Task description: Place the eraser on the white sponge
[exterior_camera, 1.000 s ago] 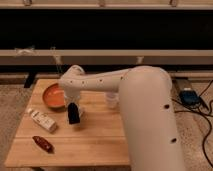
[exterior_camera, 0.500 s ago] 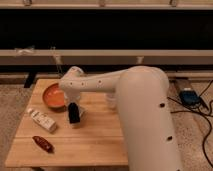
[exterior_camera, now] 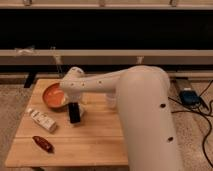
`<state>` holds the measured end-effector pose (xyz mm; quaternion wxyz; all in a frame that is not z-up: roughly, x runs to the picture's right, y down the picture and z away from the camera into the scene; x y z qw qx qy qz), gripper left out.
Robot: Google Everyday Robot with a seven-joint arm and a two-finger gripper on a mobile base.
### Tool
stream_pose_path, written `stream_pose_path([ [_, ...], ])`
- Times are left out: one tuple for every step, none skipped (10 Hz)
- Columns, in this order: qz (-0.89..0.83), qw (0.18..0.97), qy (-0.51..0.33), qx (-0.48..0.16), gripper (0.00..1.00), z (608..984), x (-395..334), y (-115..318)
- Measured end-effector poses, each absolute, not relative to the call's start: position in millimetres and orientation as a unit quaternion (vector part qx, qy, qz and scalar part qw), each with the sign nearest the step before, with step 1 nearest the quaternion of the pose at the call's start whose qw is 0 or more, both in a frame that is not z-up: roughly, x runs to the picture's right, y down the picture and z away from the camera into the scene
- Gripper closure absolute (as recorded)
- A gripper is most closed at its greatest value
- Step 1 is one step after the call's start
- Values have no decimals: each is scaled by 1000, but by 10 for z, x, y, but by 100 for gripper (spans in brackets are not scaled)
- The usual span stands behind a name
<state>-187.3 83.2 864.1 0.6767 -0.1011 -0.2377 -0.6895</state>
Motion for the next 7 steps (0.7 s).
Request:
stream_pose_path([
  [-689, 678, -237, -95, 20, 8604, -1862, 803],
  [-688, 681, -236, -85, 20, 8518, -1847, 728],
  [-688, 681, -239, -79, 20, 8448, -1834, 680],
  [-687, 680, -242, -77, 20, 8409, -1827, 662],
  [-685, 682, -245, -75, 20, 8366, -1802, 629],
  [-685, 682, -244, -77, 20, 8371, -1784, 633],
  [-685, 682, -245, -76, 20, 8365, -1804, 635],
])
